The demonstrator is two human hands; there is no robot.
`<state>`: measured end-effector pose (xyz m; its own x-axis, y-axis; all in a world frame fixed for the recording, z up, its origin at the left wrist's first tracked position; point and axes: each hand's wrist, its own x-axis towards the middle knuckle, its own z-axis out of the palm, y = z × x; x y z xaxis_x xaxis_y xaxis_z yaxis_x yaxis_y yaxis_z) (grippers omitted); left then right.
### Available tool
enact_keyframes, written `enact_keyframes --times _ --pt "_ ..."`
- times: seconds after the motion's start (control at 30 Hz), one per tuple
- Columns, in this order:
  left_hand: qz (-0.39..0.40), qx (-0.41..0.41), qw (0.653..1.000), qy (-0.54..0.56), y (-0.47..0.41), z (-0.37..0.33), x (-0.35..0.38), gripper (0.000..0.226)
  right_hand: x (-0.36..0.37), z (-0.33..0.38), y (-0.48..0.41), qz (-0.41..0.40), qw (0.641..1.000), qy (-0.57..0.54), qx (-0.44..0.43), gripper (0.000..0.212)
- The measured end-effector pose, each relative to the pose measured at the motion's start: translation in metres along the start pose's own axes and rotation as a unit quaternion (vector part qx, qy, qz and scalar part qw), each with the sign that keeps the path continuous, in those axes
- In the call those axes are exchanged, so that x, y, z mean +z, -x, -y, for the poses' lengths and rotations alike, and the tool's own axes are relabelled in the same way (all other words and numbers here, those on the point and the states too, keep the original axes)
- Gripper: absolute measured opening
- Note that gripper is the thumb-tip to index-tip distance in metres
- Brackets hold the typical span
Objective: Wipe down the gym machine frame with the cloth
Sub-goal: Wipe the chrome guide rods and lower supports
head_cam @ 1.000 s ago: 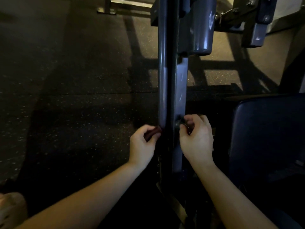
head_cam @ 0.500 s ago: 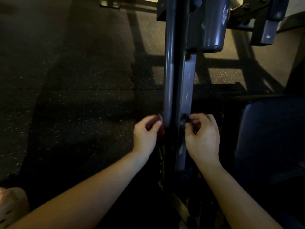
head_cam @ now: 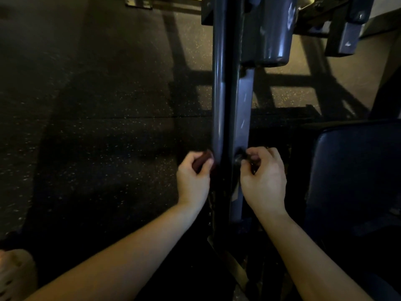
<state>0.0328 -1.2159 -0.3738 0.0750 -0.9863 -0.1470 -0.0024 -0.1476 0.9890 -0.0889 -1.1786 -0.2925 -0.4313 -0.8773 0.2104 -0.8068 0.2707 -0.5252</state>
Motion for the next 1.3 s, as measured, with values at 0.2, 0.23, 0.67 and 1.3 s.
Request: enact_keyframes --times 0.2,0.23,0.67,1.3 --pt "0.025 -0.051 0.996 -0.062 0.03 0.032 -0.003 0.016 0.001 -0.003 -0.002 0.004 1.0 -0.008 0.003 0.027" --pt "0.014 -0.01 0.998 -0.064 0.017 0.016 0.0 0.016 0.001 -0.004 -0.001 0.004 1.0 -0.009 0.001 0.027" --pt "0.065 -0.032 0.993 -0.088 0.055 0.047 -0.006 0.024 -0.001 -0.004 -0.003 0.016 1.0 -0.018 0.008 0.026" --pt "0.094 -0.056 0.993 -0.046 0.017 0.04 -0.02 0.011 -0.003 -0.004 -0.003 0.026 0.999 -0.03 0.014 0.026"
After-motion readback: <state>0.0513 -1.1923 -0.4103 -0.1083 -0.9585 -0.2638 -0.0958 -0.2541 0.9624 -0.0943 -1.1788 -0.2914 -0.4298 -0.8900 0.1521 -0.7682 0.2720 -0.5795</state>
